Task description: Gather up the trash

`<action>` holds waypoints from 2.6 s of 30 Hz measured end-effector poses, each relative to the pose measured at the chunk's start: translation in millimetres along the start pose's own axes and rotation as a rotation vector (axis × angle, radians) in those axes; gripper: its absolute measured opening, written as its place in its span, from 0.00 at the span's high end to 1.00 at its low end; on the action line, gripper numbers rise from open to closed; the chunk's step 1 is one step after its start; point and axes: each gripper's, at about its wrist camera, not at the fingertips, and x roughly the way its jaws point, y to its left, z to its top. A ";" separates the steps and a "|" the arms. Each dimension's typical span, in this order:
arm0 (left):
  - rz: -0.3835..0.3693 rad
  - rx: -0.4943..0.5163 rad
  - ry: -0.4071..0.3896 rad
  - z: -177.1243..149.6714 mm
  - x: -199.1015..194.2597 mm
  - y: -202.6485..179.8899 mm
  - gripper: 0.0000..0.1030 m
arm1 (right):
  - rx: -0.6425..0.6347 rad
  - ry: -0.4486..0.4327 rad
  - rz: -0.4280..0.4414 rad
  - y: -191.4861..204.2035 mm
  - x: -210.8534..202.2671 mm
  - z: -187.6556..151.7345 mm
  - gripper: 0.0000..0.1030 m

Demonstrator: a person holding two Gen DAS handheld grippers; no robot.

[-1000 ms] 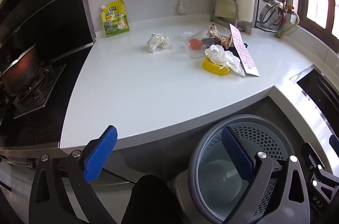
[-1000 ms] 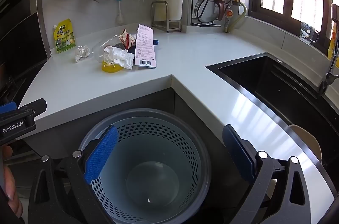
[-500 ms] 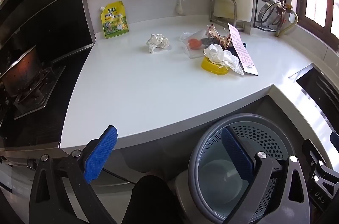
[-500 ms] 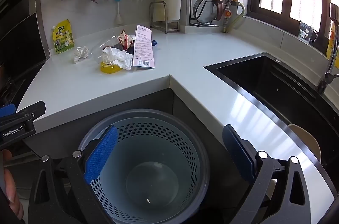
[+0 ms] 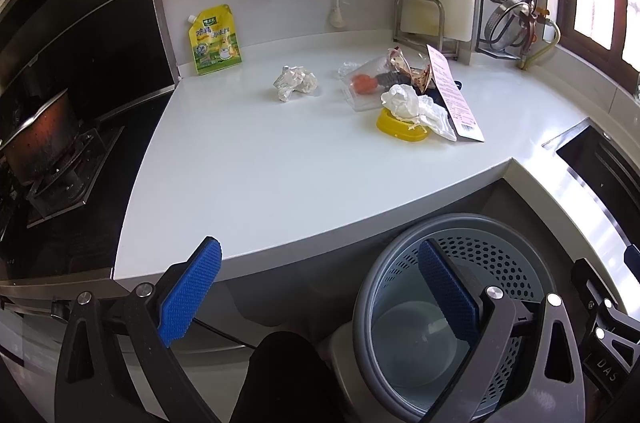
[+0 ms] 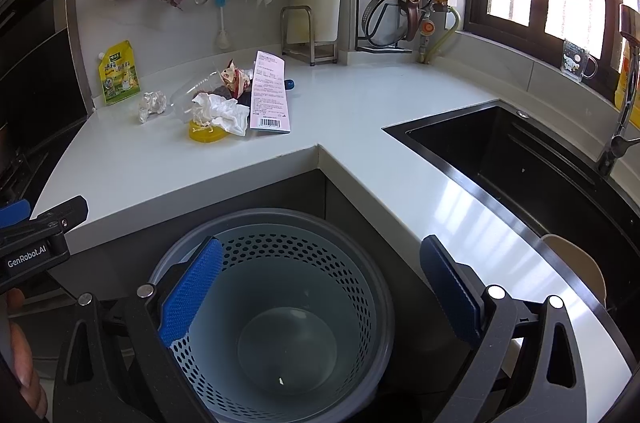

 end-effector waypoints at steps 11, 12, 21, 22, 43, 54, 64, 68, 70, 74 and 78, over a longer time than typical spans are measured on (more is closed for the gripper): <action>0.002 0.008 -0.004 -0.5 0.5 -3.0 0.06 | 0.004 -0.005 0.000 -1.0 -3.8 4.1 0.08; 0.002 0.007 -0.004 -0.3 0.1 -2.7 0.06 | 0.003 -0.005 0.000 -0.9 -3.5 3.5 0.08; -0.002 0.014 -0.002 -2.5 -0.8 -4.5 0.06 | 0.004 -0.006 0.001 -1.8 -4.6 4.0 0.08; -0.002 0.015 -0.003 -2.5 -1.0 -4.9 0.06 | 0.004 -0.007 0.001 -1.9 -5.0 4.2 0.08; 0.001 0.014 0.006 -4.1 1.5 -4.1 0.06 | 0.009 -0.005 0.003 -4.9 -5.3 5.7 0.08; 0.001 0.015 0.008 -5.0 2.8 -4.5 0.06 | 0.010 -0.003 0.002 -5.3 -3.7 4.1 0.08; 0.003 0.014 0.006 -7.9 3.3 -4.0 0.06 | 0.010 -0.004 0.004 -5.9 -2.5 4.0 0.08; 0.009 0.009 -0.003 -7.6 4.0 -1.2 0.06 | 0.018 -0.006 0.006 -8.2 0.3 -0.2 0.08; 0.016 0.004 -0.010 -7.4 5.1 0.9 0.06 | 0.029 -0.011 0.013 -11.5 2.4 -2.5 0.08; 0.017 -0.009 -0.010 -5.6 12.7 3.2 0.06 | 0.021 -0.021 0.029 -14.0 10.1 -2.9 0.08; 0.013 -0.010 -0.025 4.7 23.2 2.4 0.06 | -0.007 -0.023 0.027 -11.6 24.3 6.8 0.08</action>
